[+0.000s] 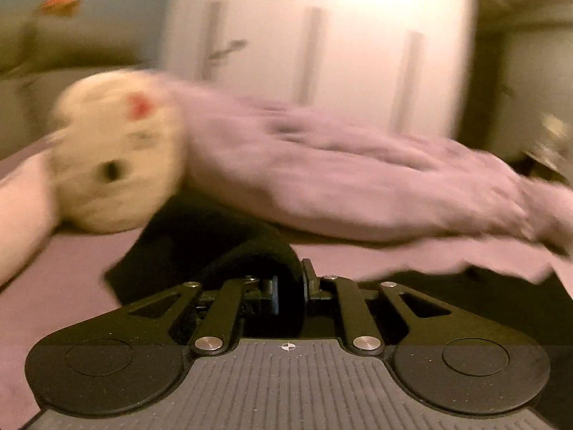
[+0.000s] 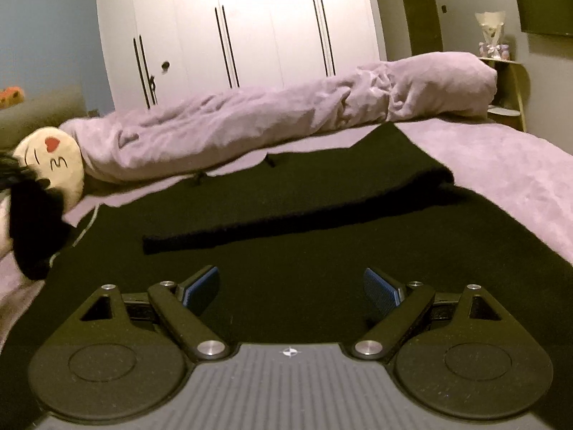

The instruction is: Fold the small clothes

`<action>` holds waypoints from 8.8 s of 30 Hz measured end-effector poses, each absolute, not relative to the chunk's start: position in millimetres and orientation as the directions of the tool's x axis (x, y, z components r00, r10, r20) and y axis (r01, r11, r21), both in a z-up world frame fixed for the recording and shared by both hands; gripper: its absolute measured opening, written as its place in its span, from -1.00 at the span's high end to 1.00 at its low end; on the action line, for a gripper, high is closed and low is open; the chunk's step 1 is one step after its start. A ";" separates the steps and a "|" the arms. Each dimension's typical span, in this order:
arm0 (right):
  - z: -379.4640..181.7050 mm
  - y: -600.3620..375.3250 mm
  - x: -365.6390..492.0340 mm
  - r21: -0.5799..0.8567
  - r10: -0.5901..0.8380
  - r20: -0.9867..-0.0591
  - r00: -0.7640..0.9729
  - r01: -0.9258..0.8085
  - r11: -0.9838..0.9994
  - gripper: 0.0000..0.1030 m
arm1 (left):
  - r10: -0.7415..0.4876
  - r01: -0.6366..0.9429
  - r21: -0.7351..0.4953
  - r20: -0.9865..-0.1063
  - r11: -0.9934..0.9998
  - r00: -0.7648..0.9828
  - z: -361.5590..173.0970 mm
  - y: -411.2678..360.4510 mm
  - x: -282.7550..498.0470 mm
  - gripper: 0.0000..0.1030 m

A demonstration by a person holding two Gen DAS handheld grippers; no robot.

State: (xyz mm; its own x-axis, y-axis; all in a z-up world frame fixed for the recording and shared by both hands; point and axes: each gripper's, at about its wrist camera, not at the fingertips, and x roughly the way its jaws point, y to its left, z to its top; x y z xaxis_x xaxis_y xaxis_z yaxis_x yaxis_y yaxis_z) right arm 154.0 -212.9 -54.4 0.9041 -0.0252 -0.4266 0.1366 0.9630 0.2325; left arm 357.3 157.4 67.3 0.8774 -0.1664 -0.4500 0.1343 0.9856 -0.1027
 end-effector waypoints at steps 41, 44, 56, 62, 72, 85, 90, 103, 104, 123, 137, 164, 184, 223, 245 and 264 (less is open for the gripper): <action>2.5 -191.4 364.0 0.542 0.319 -0.323 0.891 -0.102 0.834 0.80 | -0.056 -0.084 -0.163 -0.703 0.983 0.709 -36.7 135.3 318.7 -0.56; 1.2 -217.9 350.4 0.493 0.269 -0.351 0.897 -0.067 0.867 0.80 | -0.025 -0.107 -0.145 -0.697 0.984 0.716 -33.6 124.0 328.8 -0.40; -73.8 -282.5 349.1 0.676 0.316 -0.475 0.821 0.112 0.728 0.27 | 0.008 -0.132 -0.115 -0.725 0.984 0.688 -44.1 108.5 328.7 -0.51; -68.3 -266.5 371.0 0.612 0.315 -0.503 0.805 0.075 0.787 0.73 | 0.047 -0.165 -0.084 -0.746 0.983 0.664 -44.9 102.1 340.4 -0.46; -23.7 -250.4 370.5 0.273 0.140 -0.469 0.872 -0.007 0.962 0.78 | 0.101 -0.178 -0.026 -0.740 0.984 0.665 -40.8 94.1 336.2 -0.19; -25.3 -277.1 370.0 0.195 0.047 -0.428 0.903 0.042 0.980 0.77 | 0.085 -0.170 -0.040 -0.742 0.985 0.666 -39.2 88.7 333.9 -0.24; -29.6 -292.8 360.4 0.185 -0.059 -0.406 0.912 0.146 0.972 0.19 | 0.094 -0.191 -0.045 -0.745 0.981 0.660 -38.7 92.8 329.0 -0.59; -54.2 -317.8 345.3 0.436 0.142 -0.534 0.834 0.128 0.891 0.13 | 0.033 -0.148 -0.113 -0.677 0.983 0.735 -9.3 79.8 304.3 -0.67; -57.0 -317.1 349.9 0.443 0.140 -0.548 0.825 0.144 0.885 0.12 | 0.033 -0.140 -0.105 -0.675 0.984 0.737 -8.1 75.7 305.9 -0.69; -69.9 -325.9 362.5 0.260 0.065 -0.581 0.811 0.109 0.959 0.96 | 0.144 -0.223 -0.015 -0.722 0.975 0.677 -42.7 76.8 328.5 -0.54; -48.0 -346.9 211.6 0.215 0.080 -0.643 0.762 0.079 0.973 0.21 | 0.073 -0.243 -0.096 -0.794 0.965 0.604 -46.4 118.8 207.5 -0.85; -87.0 -418.3 18.8 0.480 0.089 -0.599 0.796 0.268 0.835 -0.02 | -0.202 -0.353 -0.503 -0.755 0.789 0.623 -53.5 184.5 60.0 -0.60; -90.8 -413.1 29.2 0.443 0.176 -0.648 0.741 0.179 0.878 0.75 | -0.070 -0.330 -0.289 -0.837 0.899 0.542 -39.0 150.0 79.2 0.76; -55.0 -418.5 54.6 0.647 0.402 -0.503 0.766 0.025 0.762 0.81 | -0.199 -0.182 -0.410 -0.725 0.894 0.659 22.7 134.8 114.0 0.81; -40.8 -425.2 180.0 0.534 0.064 -0.510 0.858 0.258 0.805 0.35 | 0.001 -0.293 -0.322 -0.672 0.900 0.741 28.4 169.0 210.3 -0.11; -45.6 -380.8 204.6 -0.022 0.133 -0.617 0.775 -0.186 0.982 -0.36 | -0.279 0.197 -0.198 -0.690 0.960 0.667 -8.9 140.2 226.6 -0.57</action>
State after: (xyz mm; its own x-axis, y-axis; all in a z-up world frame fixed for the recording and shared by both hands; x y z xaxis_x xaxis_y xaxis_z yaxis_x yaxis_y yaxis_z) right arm 204.6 -380.8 -45.6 0.7753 0.1329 -0.6175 -0.1861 0.9823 -0.0222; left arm 226.6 140.2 -8.9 0.6674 -0.2794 -0.6903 0.1970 0.9602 -0.1981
